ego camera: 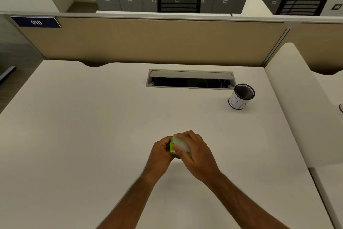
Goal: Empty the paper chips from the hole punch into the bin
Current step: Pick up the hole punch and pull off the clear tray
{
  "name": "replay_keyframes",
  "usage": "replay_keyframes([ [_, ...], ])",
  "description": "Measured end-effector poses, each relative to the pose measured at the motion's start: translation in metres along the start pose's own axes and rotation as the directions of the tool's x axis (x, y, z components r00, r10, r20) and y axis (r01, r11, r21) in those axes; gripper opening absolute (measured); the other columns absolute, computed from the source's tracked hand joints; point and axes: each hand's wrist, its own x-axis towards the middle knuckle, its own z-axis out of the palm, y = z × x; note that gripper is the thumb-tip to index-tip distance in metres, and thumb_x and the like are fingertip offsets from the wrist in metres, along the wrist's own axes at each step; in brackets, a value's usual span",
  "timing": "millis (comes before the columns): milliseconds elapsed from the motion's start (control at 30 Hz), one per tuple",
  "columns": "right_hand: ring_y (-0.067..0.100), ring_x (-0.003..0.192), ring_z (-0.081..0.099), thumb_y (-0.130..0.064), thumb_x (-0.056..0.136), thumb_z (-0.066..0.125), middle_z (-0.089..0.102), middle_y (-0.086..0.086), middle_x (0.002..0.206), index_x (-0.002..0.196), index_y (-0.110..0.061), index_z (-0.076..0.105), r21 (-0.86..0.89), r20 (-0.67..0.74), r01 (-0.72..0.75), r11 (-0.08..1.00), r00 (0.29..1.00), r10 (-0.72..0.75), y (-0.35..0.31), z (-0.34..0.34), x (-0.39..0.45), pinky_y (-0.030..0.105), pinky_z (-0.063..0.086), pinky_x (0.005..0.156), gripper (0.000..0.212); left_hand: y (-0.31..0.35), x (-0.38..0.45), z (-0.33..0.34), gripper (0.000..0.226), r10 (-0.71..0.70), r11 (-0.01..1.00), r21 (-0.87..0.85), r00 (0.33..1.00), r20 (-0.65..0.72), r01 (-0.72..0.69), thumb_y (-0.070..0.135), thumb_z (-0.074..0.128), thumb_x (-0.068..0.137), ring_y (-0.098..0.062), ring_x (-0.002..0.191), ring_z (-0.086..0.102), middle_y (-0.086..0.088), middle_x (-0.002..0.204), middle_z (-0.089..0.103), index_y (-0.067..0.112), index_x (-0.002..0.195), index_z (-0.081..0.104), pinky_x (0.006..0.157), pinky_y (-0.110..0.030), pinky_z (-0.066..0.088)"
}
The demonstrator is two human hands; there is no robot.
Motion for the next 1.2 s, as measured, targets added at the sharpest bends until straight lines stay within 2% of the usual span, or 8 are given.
replay_keyframes([
  [400,0.002,0.108,0.052,-0.072,0.098,0.043,0.051,-0.021,0.129,0.144,-0.037,0.048,-0.022,0.005,0.05,0.999,0.999,-0.05,-0.004,-0.008,0.007,0.028,0.054,0.089,0.058,0.005,0.003,-0.001,0.028,0.021,1.0,-0.007,0.999,-0.031,-0.022,-0.007,0.07,0.094,-0.002,0.073,0.071,0.013,0.08,0.078,0.02,0.098,0.078,0.066,-0.018,0.058],
  [567,0.003,0.115,0.054,-0.067,0.097,0.052,0.052,-0.021,0.131,0.145,-0.037,0.049,0.063,-0.004,0.037,0.997,0.999,-0.037,-0.003,-0.013,0.007,0.031,0.055,0.093,0.056,0.005,0.005,-0.001,0.018,0.016,1.0,-0.005,0.999,-0.042,-0.016,-0.005,0.074,0.092,-0.004,0.074,0.072,0.011,0.081,0.079,0.01,0.101,0.078,0.067,-0.02,0.059],
  [700,0.007,0.122,0.055,-0.071,0.094,0.054,0.052,-0.024,0.132,0.144,-0.039,0.051,0.187,-0.001,-0.006,0.982,1.0,0.007,-0.003,-0.018,0.007,0.032,0.052,0.101,0.059,0.008,0.006,-0.001,0.029,0.022,1.0,0.003,0.999,-0.046,-0.022,-0.009,0.075,0.09,-0.002,0.076,0.075,0.014,0.083,0.081,0.019,0.099,0.078,0.068,-0.019,0.061],
  [800,0.008,0.128,0.052,-0.072,0.091,0.056,0.052,-0.028,0.131,0.142,-0.041,0.054,0.319,0.008,-0.062,0.946,0.998,0.062,-0.005,-0.022,0.009,0.022,0.047,0.103,0.059,0.008,0.008,0.0,0.034,0.025,1.0,0.011,0.998,-0.058,-0.024,-0.009,0.074,0.091,-0.003,0.078,0.076,0.015,0.086,0.082,0.025,0.099,0.077,0.07,-0.021,0.063],
  [933,0.013,0.128,0.057,-0.057,0.092,0.061,0.06,-0.018,0.131,0.137,-0.035,0.062,0.54,0.011,-0.139,0.83,0.987,0.158,-0.006,-0.027,0.011,0.023,0.05,0.102,0.05,0.007,0.008,0.0,0.036,0.033,0.999,0.001,0.998,-0.058,-0.033,-0.013,0.075,0.087,0.002,0.077,0.075,0.014,0.085,0.082,0.023,0.097,0.078,0.071,-0.014,0.06],
  [1033,0.01,0.118,0.065,-0.059,0.095,0.054,0.068,-0.012,0.125,0.131,-0.039,0.067,0.677,0.01,-0.196,0.709,0.966,0.258,-0.007,-0.034,0.016,0.028,0.058,0.093,0.044,0.003,0.007,-0.002,0.039,0.023,1.0,-0.004,0.998,-0.059,-0.023,-0.015,0.075,0.086,0.0,0.079,0.077,0.011,0.086,0.083,0.023,0.097,0.078,0.071,-0.015,0.06],
  [1133,0.007,0.101,0.067,-0.06,0.098,0.045,0.073,-0.008,0.115,0.127,-0.032,0.071,0.783,0.012,-0.243,0.573,0.926,0.377,-0.002,-0.037,0.021,0.024,0.058,0.077,0.048,0.0,0.007,-0.003,0.041,0.018,1.0,0.014,0.998,-0.063,-0.017,-0.014,0.075,0.087,0.0,0.082,0.078,0.013,0.088,0.084,0.025,0.097,0.078,0.072,-0.015,0.06],
  [1200,0.011,0.097,0.068,-0.056,0.1,0.04,0.074,-0.001,0.113,0.126,-0.027,0.072,0.837,0.036,-0.271,0.475,0.894,0.446,0.005,-0.036,0.023,0.025,0.056,0.079,0.05,0.0,0.007,-0.004,0.04,0.02,1.0,0.015,0.998,-0.064,-0.019,-0.013,0.076,0.087,0.0,0.083,0.079,0.013,0.089,0.084,0.026,0.097,0.078,0.072,-0.015,0.06],
])
